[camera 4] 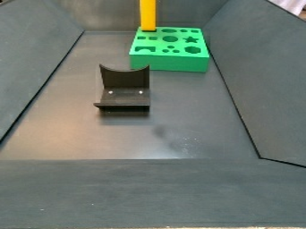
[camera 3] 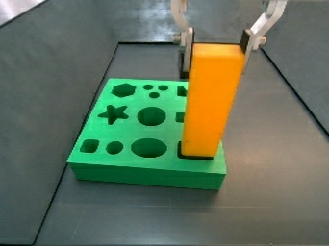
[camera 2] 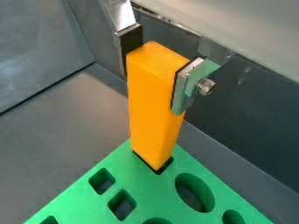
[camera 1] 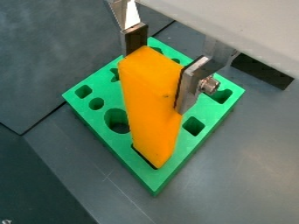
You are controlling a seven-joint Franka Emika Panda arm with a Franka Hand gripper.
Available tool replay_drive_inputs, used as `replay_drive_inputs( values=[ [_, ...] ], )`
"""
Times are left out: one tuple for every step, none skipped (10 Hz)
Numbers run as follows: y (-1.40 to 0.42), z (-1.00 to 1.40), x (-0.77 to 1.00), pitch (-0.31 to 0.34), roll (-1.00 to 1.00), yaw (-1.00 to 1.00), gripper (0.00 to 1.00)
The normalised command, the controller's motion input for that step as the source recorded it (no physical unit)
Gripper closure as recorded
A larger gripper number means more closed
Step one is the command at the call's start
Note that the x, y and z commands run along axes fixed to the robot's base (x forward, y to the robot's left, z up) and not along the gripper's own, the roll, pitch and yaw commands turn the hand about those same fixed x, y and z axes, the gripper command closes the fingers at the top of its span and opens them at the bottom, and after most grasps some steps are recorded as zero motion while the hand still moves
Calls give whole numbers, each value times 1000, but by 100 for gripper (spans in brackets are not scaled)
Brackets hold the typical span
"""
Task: Pick up the rectangle object. Move up. Move to above the board. Insert the rectangle object.
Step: Insert the rectangle object.
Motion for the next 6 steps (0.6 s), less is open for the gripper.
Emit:
replay_drive_inputs(
  values=[
    [0, -134, 0, 0, 7, 0, 100],
    [0, -143, 0, 0, 0, 0, 100],
    [0, -189, 0, 0, 0, 0, 100],
    [0, -211, 0, 0, 0, 0, 100],
    [0, -309, 0, 0, 36, 0, 100],
    [0, -409, 0, 0, 113, 0, 100]
  ],
)
